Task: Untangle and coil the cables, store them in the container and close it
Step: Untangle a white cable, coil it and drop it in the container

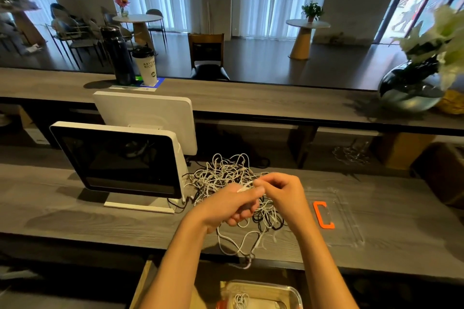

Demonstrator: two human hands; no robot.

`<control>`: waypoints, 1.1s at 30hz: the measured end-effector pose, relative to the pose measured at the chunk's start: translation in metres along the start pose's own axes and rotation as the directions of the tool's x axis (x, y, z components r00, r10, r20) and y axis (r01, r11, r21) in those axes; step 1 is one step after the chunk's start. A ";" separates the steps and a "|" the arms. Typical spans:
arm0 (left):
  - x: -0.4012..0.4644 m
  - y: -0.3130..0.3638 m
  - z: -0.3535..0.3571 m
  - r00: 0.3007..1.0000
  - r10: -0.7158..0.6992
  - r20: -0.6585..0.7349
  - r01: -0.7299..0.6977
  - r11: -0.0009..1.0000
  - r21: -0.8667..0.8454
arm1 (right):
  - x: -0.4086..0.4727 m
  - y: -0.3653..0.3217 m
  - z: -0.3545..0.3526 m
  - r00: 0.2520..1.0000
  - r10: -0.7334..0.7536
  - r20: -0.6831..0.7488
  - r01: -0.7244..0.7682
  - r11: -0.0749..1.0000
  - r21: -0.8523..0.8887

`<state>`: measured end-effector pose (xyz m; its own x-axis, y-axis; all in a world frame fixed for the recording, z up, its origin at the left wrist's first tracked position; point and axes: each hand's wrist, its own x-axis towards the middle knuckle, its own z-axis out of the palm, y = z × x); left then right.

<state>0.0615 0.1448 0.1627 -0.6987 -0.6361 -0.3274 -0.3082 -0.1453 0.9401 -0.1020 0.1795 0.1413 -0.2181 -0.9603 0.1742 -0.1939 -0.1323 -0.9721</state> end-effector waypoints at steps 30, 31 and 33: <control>0.004 -0.001 -0.008 0.919 -0.100 -0.380 0.074 0.994 -0.084 | -0.007 -0.024 -0.001 0.966 -0.030 0.257 0.049 0.996 -0.068; 0.003 0.000 -0.006 0.939 -0.131 -0.317 0.104 0.990 -0.099 | -0.007 -0.024 0.001 0.982 -0.038 0.186 0.050 0.997 -0.061; 0.002 0.001 -0.003 0.964 -0.162 -0.210 0.130 0.978 -0.160 | -0.006 -0.022 0.003 0.995 -0.038 0.091 0.044 0.997 -0.069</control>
<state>0.0617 0.1415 0.1635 -0.4881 -0.7488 -0.4484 -0.2886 -0.3464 0.8926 -0.0934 0.1876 0.1607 -0.1229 -0.9729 0.1958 -0.2689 -0.1573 -0.9502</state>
